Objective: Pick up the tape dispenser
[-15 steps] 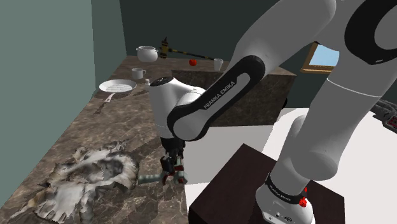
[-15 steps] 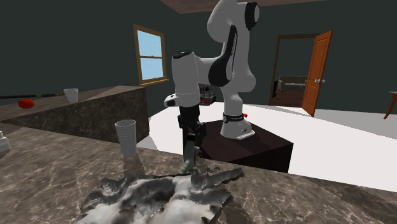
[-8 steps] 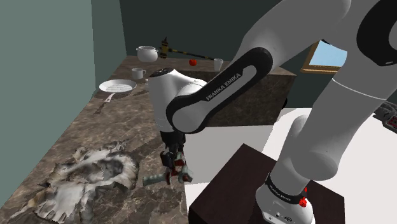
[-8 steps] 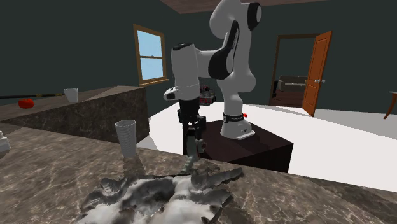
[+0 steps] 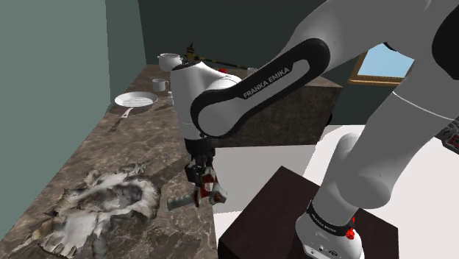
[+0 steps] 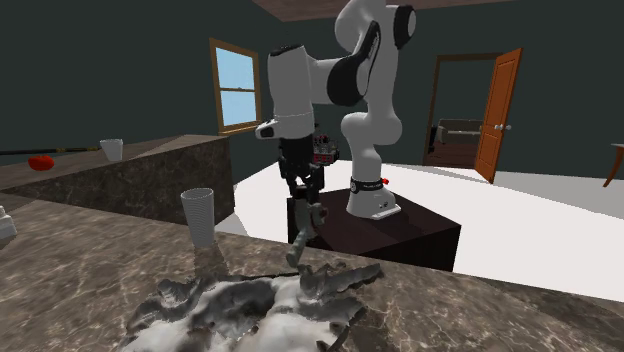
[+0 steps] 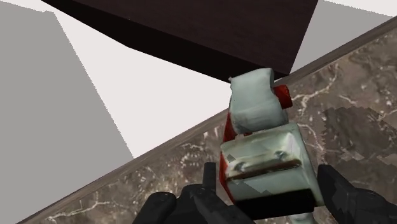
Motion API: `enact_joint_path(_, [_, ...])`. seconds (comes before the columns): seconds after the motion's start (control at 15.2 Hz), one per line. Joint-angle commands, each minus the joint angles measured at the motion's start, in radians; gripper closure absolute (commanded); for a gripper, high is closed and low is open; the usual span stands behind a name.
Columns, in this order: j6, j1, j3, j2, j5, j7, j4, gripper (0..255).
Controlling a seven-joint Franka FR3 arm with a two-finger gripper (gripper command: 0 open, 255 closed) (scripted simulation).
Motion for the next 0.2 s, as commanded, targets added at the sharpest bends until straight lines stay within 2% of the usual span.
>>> enact_joint_path(0.0, [-0.032, 0.001, -0.002, -0.02, 0.005, -0.004, 0.014, 255])
enact_joint_path(0.13, [-0.035, 0.001, -0.003, -0.021, 0.006, -0.004, 0.015, 255])
